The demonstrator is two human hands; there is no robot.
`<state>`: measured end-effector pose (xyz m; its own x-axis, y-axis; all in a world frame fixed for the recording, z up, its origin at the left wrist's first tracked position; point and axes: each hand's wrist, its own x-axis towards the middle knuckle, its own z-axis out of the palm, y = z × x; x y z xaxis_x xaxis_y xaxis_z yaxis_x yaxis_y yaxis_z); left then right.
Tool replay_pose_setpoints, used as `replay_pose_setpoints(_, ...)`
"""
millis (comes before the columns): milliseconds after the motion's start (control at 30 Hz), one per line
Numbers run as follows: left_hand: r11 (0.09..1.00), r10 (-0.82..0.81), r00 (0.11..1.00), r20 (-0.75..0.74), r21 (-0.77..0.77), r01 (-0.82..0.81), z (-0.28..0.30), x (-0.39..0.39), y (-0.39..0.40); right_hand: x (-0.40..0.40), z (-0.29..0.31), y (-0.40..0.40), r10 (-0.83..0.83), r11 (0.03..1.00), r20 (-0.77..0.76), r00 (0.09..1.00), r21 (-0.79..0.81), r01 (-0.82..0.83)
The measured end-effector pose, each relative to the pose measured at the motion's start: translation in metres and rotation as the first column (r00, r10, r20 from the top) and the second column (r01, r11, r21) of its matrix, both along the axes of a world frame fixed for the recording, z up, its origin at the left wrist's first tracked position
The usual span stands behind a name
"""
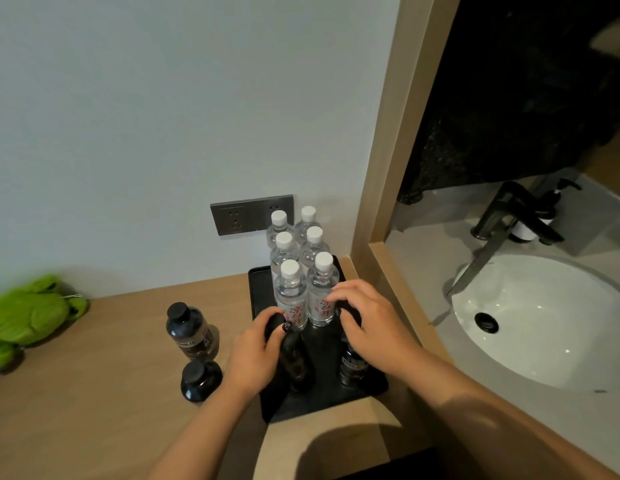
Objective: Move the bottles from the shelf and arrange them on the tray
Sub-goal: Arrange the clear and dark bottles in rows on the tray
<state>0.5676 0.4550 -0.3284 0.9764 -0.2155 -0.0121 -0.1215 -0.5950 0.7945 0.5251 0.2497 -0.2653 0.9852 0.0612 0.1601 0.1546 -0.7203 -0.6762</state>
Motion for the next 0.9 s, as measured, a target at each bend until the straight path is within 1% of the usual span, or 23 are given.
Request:
replay_pose_setpoints(33, 1.000, 0.009, 1.000, 0.002, -0.020, -0.009, 0.008, 0.003, 0.001, -0.002, 0.001, 0.000, -0.007, 1.000, -0.009, 1.000, 0.016, 0.007)
replay_pose_setpoints(100, 0.994, -0.001, 1.000, 0.001, -0.110, 0.001, 0.036, 0.010, 0.000, -0.006, 0.003, 0.005, -0.014, 0.996, -0.047, 0.999, 0.086, 0.018)
replay_pose_setpoints(167, 0.982, 0.001, 1.000, 0.021, -0.187, 0.004, 0.071, 0.020, -0.002, -0.009, 0.007, 0.015, -0.001, 0.983, -0.133, 0.991, 0.184, 0.025)
replay_pose_setpoints(233, 0.975, 0.036, 0.998, 0.052, -0.221, -0.023, 0.106, 0.030, -0.005, -0.009, 0.013, 0.028, 0.004, 0.976, -0.187, 0.982, 0.215, 0.037)
replay_pose_setpoints(300, 0.963, 0.082, 0.995, 0.062, -0.261, -0.063, 0.141, 0.034, -0.008, -0.004, 0.021, 0.039, -0.046, 0.969, -0.157, 0.987, 0.234, 0.082)
replay_pose_setpoints(367, 0.941, 0.145, 0.988, 0.060, -0.318, -0.119, 0.172, 0.036, -0.010, 0.003, 0.031, 0.040, -0.098, 0.939, -0.095, 0.991, 0.320, 0.124)
replay_pose_setpoints(433, 0.929, 0.178, 0.981, 0.078, -0.343, -0.141, 0.196, 0.037, -0.012, 0.008, 0.041, 0.036, -0.078, 0.896, -0.103, 0.992, 0.430, 0.115)
replay_pose_setpoints(467, 0.928, 0.168, 0.982, 0.089, -0.350, -0.127, 0.204, 0.037, -0.012, 0.009, 0.046, 0.033, -0.025, 0.848, -0.130, 0.991, 0.523, 0.090)
replay_pose_setpoints(500, 0.925, 0.143, 0.986, 0.092, -0.366, -0.100, 0.211, 0.038, -0.012, 0.010, 0.051, 0.030, 0.056, 0.760, -0.163, 0.985, 0.647, 0.063)
replay_pose_setpoints(533, 0.920, 0.101, 0.992, 0.082, -0.387, -0.062, 0.215, 0.039, -0.011, 0.011, 0.055, 0.028, 0.161, 0.625, -0.183, 0.970, 0.779, 0.043)
replay_pose_setpoints(567, 0.913, 0.047, 0.997, 0.064, -0.407, -0.017, 0.218, 0.040, -0.010, 0.011, 0.059, 0.026, 0.283, 0.463, -0.181, 0.942, 0.886, 0.031)
replay_pose_setpoints(600, 0.903, -0.011, 0.999, 0.034, -0.429, 0.024, 0.220, 0.041, -0.009, 0.011, 0.061, 0.024, 0.404, 0.307, -0.159, 0.901, 0.951, 0.030)
replay_pose_setpoints(633, 0.886, -0.075, 0.997, -0.005, -0.459, 0.064, 0.221, 0.042, -0.008, 0.010, 0.063, 0.023, 0.515, 0.171, -0.118, 0.849, 0.985, 0.033)
replay_pose_setpoints(667, 0.861, -0.151, 0.988, -0.043, -0.497, 0.110, 0.221, 0.042, -0.009, 0.011, 0.063, 0.022, 0.606, 0.057, -0.065, 0.793, 0.998, 0.038)
replay_pose_setpoints(700, 0.828, -0.227, 0.970, -0.084, -0.542, 0.147, 0.220, 0.041, -0.010, 0.011, 0.063, 0.022, 0.672, -0.027, -0.011, 0.740, 0.999, 0.040)
replay_pose_setpoints(733, 0.797, -0.284, 0.950, -0.128, -0.582, 0.160, 0.219, 0.040, -0.012, 0.011, 0.062, 0.023, 0.712, -0.081, 0.031, 0.701, 0.996, 0.039)
replay_pose_setpoints(800, 0.767, -0.322, 0.930, -0.175, -0.625, 0.148, 0.214, 0.040, -0.014, 0.009, 0.059, 0.025, 0.730, -0.126, 0.059, 0.681, 0.991, 0.049)
replay_pose_setpoints(867, 0.773, -0.282, 0.945, -0.168, -0.623, 0.120, 0.212, 0.041, -0.017, 0.006, 0.058, 0.028, 0.690, -0.128, 0.029, 0.724, 0.988, 0.083)
replay_pose_setpoints(900, 0.788, -0.240, 0.958, -0.160, -0.609, 0.096, 0.211, 0.041, -0.019, 0.005, 0.055, 0.029, 0.639, -0.119, -0.007, 0.769, 0.987, 0.107)
